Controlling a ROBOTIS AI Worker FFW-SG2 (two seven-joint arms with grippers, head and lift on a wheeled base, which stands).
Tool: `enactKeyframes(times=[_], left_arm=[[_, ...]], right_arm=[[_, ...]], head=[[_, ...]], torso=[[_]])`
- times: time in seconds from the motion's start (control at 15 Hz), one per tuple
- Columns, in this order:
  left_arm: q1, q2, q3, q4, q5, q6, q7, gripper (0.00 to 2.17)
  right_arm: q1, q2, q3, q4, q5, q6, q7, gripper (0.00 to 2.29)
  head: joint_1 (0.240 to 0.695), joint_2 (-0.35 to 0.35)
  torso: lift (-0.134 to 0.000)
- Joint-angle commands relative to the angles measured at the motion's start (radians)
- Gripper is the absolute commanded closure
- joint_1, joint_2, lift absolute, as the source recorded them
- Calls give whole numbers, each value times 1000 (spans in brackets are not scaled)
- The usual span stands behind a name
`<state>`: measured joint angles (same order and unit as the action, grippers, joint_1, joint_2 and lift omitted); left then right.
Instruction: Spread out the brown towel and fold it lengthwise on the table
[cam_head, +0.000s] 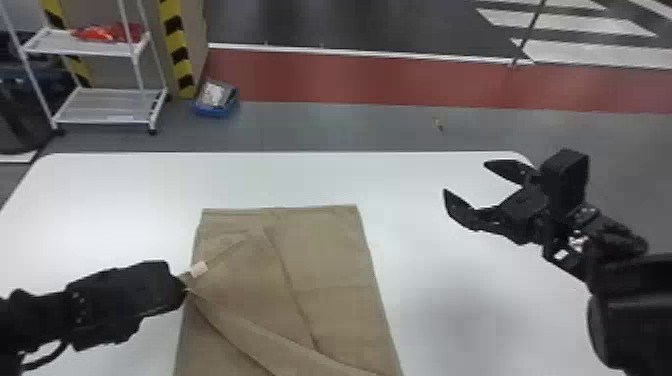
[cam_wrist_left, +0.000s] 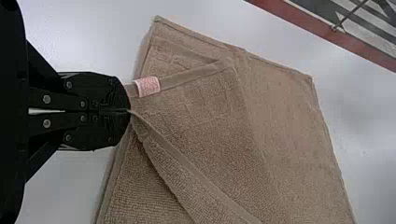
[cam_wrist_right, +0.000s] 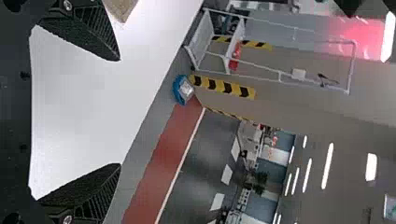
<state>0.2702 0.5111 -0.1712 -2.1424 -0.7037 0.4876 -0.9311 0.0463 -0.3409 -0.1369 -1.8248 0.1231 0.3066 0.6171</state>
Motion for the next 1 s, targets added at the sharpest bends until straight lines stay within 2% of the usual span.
enactKeyframes(times=[0.0,0.07,0.2,0.4,0.53,0.6,0.73,0.8,0.93], left_arm=[[9,-3,4,-8,0,3,2,1821],[14,-6,6,-7,0,3,2,1821],[21,-14,4,-8,-3,3,0,1821],[29,-23,1,-8,-8,6,-2,1821],[32,-31,1,-10,-8,6,-2,1821],[34,-31,2,-10,-8,6,-2,1821],[40,-34,2,-10,-10,6,-2,1821],[43,-36,2,-11,-11,6,-2,1821],[55,-37,13,-16,-13,6,-2,1821]], right_arm=[[-57,-55,119,6,239,0,33,63],[-88,-84,177,13,313,3,47,63],[-148,-109,270,48,421,3,118,60],[-227,-116,413,136,587,-13,139,90],[-292,-99,494,216,678,-25,127,107],[-324,-89,536,256,699,-28,122,124],[-391,-46,606,334,734,-34,133,164],[-416,-36,646,366,767,-34,136,194],[-460,-17,706,427,787,-31,136,218]], head=[[695,-100],[695,-82],[695,-65],[695,-34],[695,-25],[695,-21],[695,-9],[695,2],[695,35]], torso=[[-125],[-125],[-125],[-125],[-125],[-125],[-125],[-125],[-125]])
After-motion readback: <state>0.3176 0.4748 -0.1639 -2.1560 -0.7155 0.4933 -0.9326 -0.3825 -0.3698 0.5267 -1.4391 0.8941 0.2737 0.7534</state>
